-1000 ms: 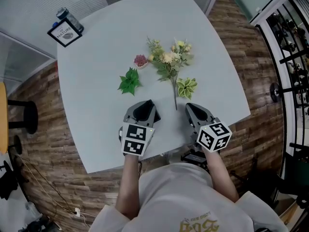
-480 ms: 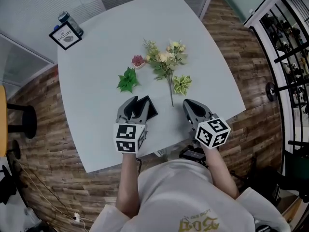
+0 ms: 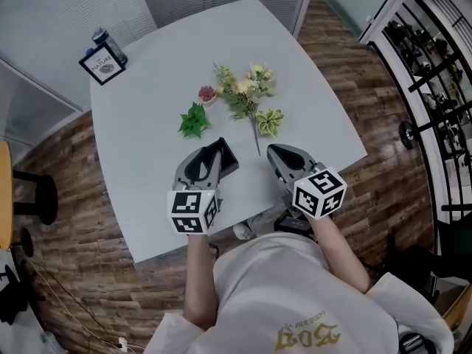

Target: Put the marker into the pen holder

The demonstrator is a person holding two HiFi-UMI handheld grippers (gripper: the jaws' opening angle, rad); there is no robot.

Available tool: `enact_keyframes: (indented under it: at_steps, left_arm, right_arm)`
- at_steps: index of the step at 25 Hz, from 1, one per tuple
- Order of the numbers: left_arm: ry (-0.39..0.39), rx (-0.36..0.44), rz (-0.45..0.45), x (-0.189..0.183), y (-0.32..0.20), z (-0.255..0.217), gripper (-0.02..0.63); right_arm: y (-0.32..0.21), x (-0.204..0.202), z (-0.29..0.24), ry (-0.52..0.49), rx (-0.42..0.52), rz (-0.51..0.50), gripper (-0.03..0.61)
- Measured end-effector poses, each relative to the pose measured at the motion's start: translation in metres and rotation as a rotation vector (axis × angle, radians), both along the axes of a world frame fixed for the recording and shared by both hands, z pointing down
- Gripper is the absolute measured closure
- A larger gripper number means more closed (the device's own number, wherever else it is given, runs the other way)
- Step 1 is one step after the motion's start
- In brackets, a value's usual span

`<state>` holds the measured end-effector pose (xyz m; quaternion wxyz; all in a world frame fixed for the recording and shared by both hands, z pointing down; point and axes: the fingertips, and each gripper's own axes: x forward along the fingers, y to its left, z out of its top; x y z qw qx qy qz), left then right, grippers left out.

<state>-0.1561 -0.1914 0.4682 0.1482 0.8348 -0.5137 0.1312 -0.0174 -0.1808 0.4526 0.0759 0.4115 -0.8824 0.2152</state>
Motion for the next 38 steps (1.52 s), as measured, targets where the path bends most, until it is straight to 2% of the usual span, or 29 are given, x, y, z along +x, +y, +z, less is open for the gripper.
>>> enact_keyframes:
  at_steps: [4,10,38]
  left_arm:
    - [-0.003,0.027,0.026,0.007,0.011,-0.012,0.557]
    - [0.003,0.024,0.039,0.010,0.024,-0.014,0.591]
    - [-0.007,-0.014,0.044,0.000,0.027,-0.006,0.598]
  right_arm:
    - [0.013,-0.005,-0.011,0.005,0.025,-0.017,0.560]
    - [0.023,-0.005,-0.016,0.007,0.040,-0.020,0.561]
    - [0.026,-0.010,-0.017,0.016,0.042,-0.019,0.561]
